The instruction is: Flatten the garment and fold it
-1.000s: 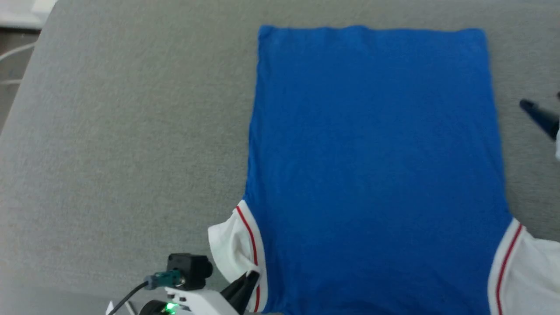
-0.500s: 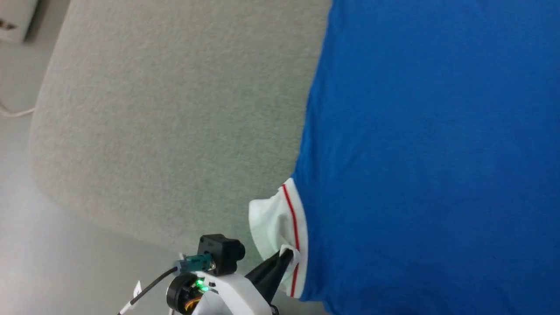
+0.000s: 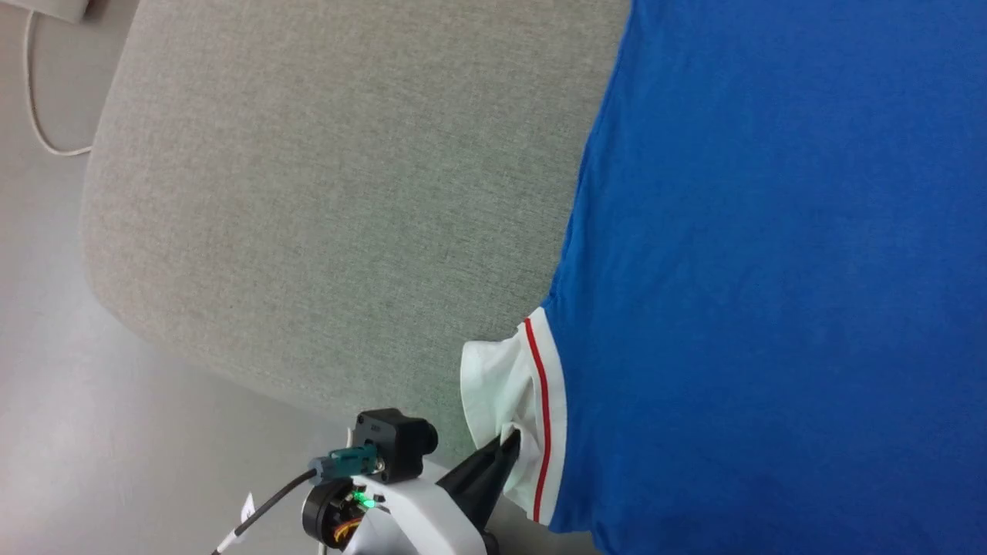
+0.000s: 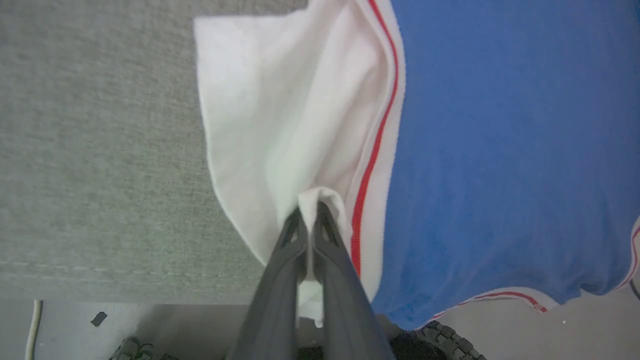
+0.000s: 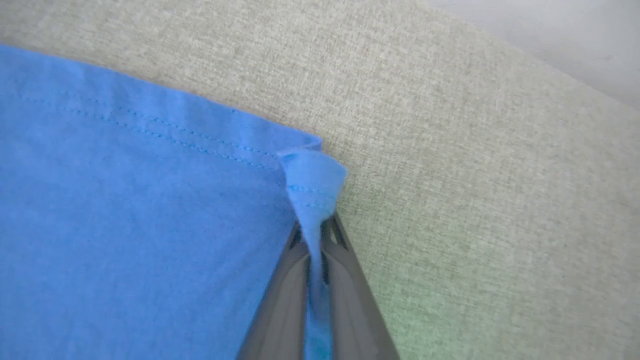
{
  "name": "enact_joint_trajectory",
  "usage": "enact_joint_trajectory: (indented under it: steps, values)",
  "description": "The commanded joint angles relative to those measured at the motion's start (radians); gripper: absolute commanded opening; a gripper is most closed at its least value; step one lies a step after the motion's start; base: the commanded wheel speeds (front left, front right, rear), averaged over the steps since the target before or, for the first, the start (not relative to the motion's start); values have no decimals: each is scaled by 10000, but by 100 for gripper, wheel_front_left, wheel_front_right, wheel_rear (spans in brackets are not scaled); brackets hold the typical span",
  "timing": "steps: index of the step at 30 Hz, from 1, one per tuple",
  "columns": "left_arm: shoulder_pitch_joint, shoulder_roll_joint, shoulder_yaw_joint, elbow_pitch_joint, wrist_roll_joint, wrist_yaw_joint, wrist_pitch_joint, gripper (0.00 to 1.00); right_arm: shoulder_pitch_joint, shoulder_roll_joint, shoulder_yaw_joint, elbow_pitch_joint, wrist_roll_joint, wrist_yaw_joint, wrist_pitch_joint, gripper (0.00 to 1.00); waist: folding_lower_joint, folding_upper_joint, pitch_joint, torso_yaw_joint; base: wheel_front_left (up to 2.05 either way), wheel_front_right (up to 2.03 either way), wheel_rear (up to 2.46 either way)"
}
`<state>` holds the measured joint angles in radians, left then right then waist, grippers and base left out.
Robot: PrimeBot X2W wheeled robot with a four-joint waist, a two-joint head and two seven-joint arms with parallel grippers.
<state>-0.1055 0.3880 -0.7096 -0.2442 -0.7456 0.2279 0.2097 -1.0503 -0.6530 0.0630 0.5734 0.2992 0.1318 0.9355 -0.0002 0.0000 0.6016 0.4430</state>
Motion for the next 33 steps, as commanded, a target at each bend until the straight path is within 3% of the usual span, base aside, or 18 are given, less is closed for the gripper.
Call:
enact_joint_trajectory:
  steps: [1, 7, 18, 27, 33]
  values:
    - [-100, 78, 79, 130, 95, -15, -23, 0, 890, -6, 405, 623, -3, -11, 28, 0, 2, 0, -303, -336, 0, 0, 0]
    - [-46, 231, 254, 233, 73, 124, -43, 0, 1356, -91, 869, 639, 303, -11, -480, 0, 2, 0, -996, -947, 0, 0, 0]
    - [672, 785, 988, 435, -282, 661, -218, 0, 4065, -318, 1672, -233, 1333, -11, -1374, 0, 2, 0, -3468, -2968, 0, 0, 0]
    - [1337, 939, 1445, 516, -437, 990, -762, 0, 7187, -205, 292, -2199, 1895, -11, -1024, 0, 2, 0, -4567, -3854, 0, 0, 0]
    - [1555, 980, 1521, 525, -476, 1043, -929, 0, 9600, 174, -1000, -3851, 1692, -11, -17, 0, 2, 0, -4882, -4083, 0, 0, 0]
